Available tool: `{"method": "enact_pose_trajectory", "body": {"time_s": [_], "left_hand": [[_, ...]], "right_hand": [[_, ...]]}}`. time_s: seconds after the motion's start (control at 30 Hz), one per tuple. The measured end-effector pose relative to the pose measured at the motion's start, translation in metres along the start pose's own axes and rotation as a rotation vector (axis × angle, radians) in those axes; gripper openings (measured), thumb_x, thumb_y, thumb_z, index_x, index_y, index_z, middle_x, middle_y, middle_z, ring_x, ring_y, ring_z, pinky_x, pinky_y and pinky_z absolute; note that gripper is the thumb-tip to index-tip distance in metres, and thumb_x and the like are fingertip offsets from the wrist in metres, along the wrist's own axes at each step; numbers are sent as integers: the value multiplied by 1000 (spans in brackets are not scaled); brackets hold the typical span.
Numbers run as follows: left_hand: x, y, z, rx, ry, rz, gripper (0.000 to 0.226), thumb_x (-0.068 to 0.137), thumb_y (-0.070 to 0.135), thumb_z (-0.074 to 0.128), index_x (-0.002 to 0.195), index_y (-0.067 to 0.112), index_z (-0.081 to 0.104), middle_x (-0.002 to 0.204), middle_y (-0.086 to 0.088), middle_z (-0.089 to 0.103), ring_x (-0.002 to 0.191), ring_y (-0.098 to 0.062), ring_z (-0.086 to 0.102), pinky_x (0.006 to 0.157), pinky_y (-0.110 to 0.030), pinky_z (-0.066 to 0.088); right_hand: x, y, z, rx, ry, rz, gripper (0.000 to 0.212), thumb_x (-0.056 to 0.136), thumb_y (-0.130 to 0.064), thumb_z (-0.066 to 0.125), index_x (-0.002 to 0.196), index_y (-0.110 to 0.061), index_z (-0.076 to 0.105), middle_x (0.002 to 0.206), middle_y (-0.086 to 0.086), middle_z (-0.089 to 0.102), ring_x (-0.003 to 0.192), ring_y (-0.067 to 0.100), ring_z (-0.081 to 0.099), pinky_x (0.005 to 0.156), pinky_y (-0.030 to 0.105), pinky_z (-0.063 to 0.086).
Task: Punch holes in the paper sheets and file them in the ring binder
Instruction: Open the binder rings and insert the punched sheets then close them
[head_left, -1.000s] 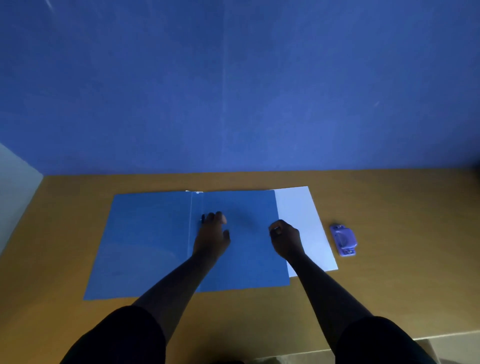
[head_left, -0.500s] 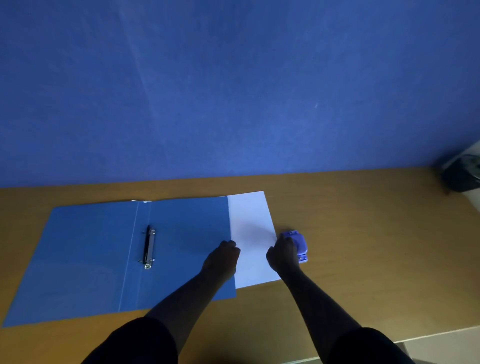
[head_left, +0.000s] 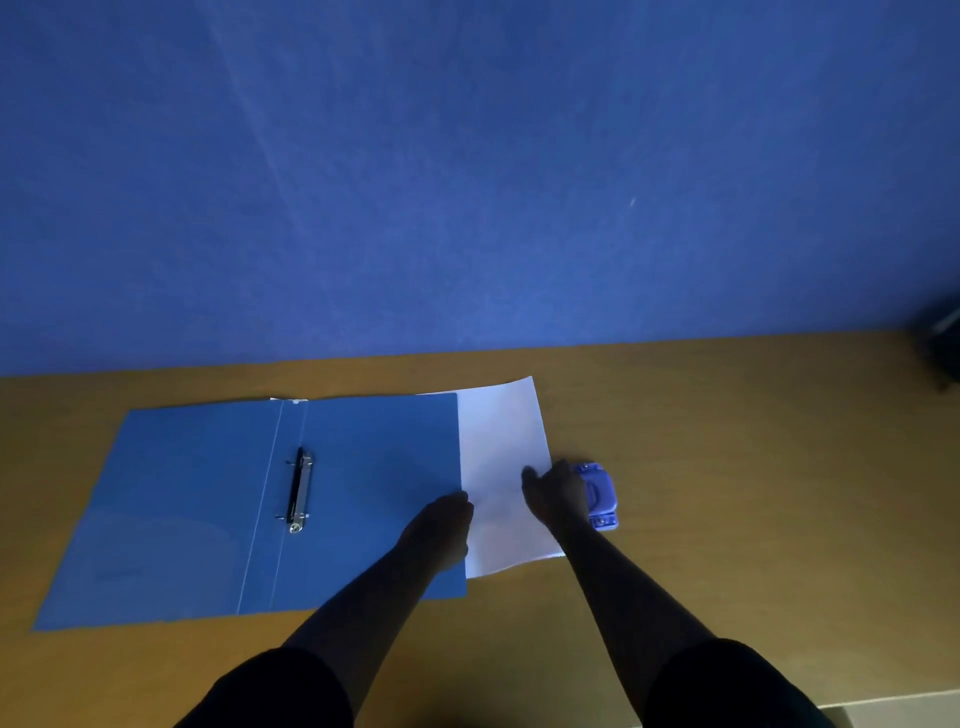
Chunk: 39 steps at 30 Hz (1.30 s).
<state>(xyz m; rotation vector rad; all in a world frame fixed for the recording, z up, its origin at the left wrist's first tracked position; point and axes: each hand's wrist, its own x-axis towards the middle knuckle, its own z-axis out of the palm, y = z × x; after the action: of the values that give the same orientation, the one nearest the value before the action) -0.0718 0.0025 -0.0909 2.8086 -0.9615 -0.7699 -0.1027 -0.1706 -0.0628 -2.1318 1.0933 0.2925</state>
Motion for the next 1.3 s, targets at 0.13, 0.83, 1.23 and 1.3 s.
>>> {"method": "enact_pose_trajectory", "body": {"time_s": [0.13, 0.83, 1.23, 1.3], "left_hand": [[0, 0, 2, -29, -18, -12, 46, 90, 3, 55, 136, 2, 47, 148, -12, 42, 136, -29, 43, 112, -38, 38], [-20, -12, -37, -622, 92, -135, 48, 92, 12, 43, 140, 6, 45, 139, -15, 53, 122, -28, 55, 86, -23, 42], [-62, -75, -74, -1231, 119, -332, 8, 88, 13, 60, 95, 10, 64, 79, -6, 66, 73, -17, 65, 58, -26, 52], [-70, -92, -73, -1234, 135, -355, 8, 87, 12, 61, 91, 6, 67, 73, -7, 65, 69, -17, 64, 54, -24, 50]], "right_hand": [[3, -1, -12, 57, -67, -120, 34, 88, -25, 55, 118, -7, 57, 112, 12, 68, 104, 33, 63, 74, 29, 44], [-41, 6, -99, 24, 223, -244, 32, 89, -15, 57, 120, -12, 59, 118, 12, 67, 102, 32, 62, 75, 27, 40], [-86, -33, -54, 195, 199, -276, 31, 87, -18, 61, 118, -13, 60, 109, 7, 69, 94, 28, 64, 82, 40, 54], [-91, -41, -39, 207, 178, -282, 31, 88, -17, 61, 119, -12, 60, 109, 7, 69, 95, 28, 64, 82, 39, 53]]}}
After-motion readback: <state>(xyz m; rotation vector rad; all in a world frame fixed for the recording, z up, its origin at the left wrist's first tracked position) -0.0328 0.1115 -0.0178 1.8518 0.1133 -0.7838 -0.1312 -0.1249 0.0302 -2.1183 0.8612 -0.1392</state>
